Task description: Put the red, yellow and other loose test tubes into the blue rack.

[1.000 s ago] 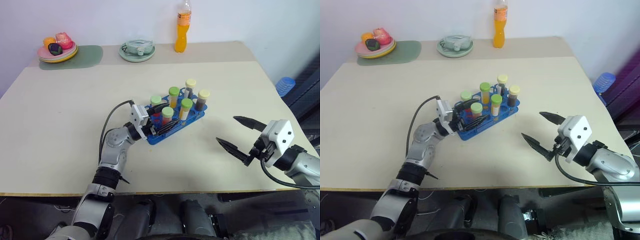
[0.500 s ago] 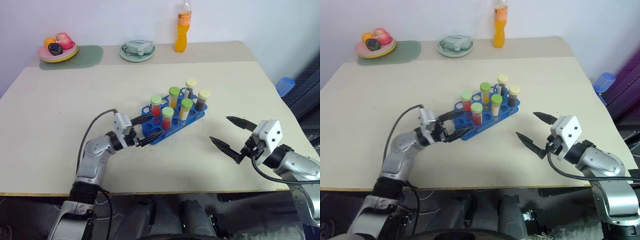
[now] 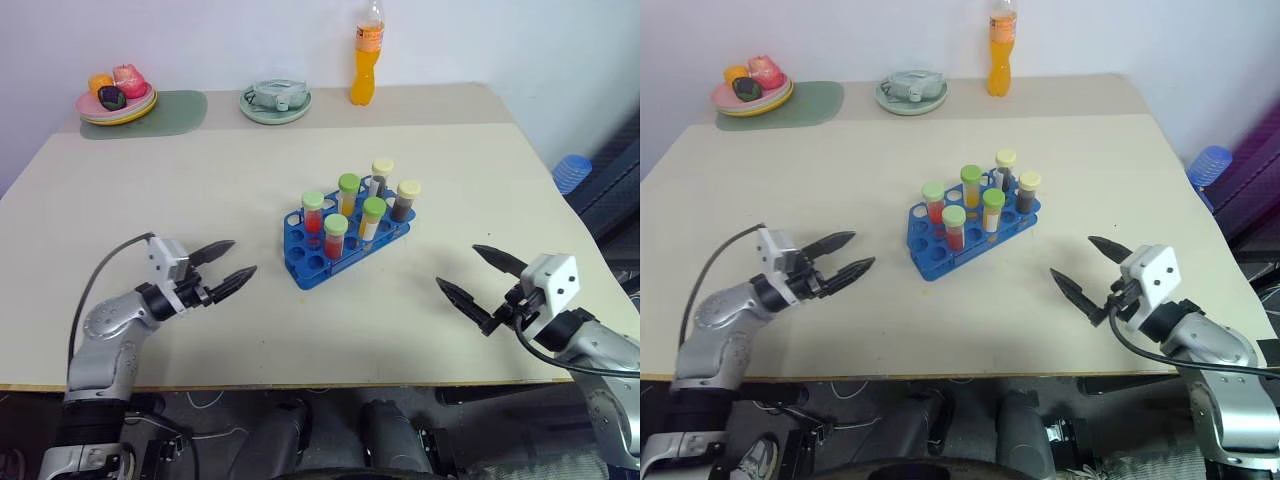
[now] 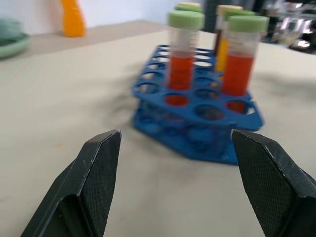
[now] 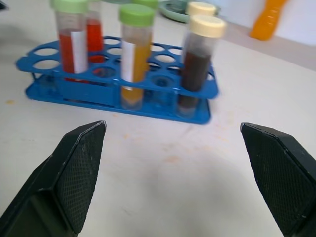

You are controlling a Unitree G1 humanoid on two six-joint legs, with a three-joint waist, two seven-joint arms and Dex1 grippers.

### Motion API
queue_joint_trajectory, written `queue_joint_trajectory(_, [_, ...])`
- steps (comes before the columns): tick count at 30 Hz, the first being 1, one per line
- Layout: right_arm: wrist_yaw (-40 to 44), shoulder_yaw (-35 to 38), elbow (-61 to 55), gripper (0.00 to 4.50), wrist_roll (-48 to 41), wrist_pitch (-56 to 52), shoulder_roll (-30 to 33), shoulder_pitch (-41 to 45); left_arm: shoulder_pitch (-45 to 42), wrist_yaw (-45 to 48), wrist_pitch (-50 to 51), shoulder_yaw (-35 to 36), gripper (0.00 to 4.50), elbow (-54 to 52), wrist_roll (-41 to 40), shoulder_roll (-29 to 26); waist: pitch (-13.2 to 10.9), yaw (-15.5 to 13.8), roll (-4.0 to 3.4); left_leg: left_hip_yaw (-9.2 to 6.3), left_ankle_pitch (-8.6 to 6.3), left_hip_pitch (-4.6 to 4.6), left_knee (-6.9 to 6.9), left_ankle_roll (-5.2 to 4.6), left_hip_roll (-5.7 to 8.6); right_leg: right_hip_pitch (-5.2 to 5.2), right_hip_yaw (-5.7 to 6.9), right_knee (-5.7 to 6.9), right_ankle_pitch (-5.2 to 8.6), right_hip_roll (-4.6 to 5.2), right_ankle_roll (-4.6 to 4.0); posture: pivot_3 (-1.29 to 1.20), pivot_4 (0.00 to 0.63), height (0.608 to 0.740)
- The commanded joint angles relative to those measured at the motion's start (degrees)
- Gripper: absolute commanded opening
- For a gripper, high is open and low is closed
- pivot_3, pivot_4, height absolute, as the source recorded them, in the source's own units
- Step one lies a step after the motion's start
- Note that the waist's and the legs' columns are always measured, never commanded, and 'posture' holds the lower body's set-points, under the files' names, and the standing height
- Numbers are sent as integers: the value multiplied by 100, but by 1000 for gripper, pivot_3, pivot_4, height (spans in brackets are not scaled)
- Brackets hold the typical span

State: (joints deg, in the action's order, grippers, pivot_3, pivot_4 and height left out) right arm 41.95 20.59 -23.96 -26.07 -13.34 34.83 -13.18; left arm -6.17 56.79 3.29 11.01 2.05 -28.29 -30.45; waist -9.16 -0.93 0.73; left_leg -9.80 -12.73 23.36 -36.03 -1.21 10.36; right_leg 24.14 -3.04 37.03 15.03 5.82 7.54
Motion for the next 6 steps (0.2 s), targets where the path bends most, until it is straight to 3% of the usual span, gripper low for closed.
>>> queue_joint_trajectory(1, [77,255,46,4500,-71,231,-41,-189,109,-2,16,207,3624,-241,-175,-59,0,6,0,1,0,0,0,0,0,0,0,-1,0,0,0,0,150,740])
queue_joint_trajectory(6, [207,279,347,4500,-58,514,-121,-358,376,3,176,302,3624,-462,-263,-106,0,21,-2,1,-1,-1,3,0,-2,0,0,1,0,0,-1,0,150,740])
